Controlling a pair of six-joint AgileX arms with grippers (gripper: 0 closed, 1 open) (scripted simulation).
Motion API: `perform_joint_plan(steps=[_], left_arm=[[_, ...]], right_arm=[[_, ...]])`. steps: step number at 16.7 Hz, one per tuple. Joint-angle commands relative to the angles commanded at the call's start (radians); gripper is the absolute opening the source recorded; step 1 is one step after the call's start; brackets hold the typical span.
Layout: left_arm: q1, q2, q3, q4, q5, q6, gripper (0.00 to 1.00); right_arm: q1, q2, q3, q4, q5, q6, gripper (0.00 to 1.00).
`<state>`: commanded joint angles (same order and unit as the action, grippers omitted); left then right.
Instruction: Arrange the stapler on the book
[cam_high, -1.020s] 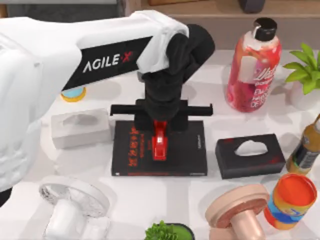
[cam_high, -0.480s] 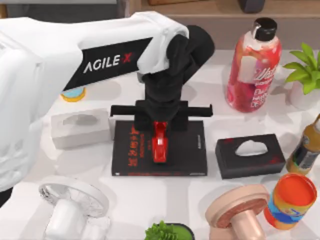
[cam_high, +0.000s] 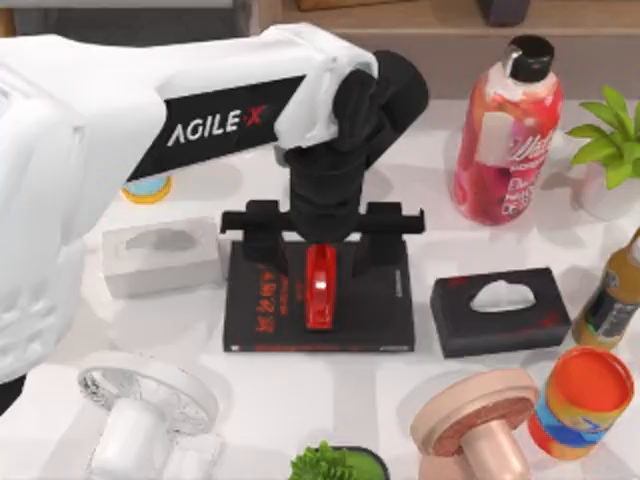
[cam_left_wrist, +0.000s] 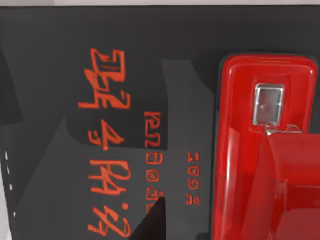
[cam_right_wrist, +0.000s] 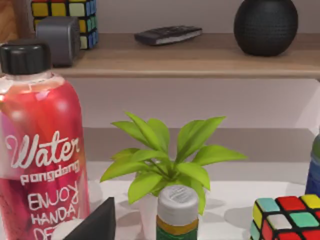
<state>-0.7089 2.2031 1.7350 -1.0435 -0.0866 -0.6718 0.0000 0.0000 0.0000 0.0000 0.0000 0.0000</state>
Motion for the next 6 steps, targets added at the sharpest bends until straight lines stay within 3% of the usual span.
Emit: perform_joint_plan(steps=[6], left_arm=[[0.0,0.0,0.0,0.0,0.0,0.0,1.0]], right_arm=[[0.0,0.0,0.0,0.0,0.0,0.0,1.0]])
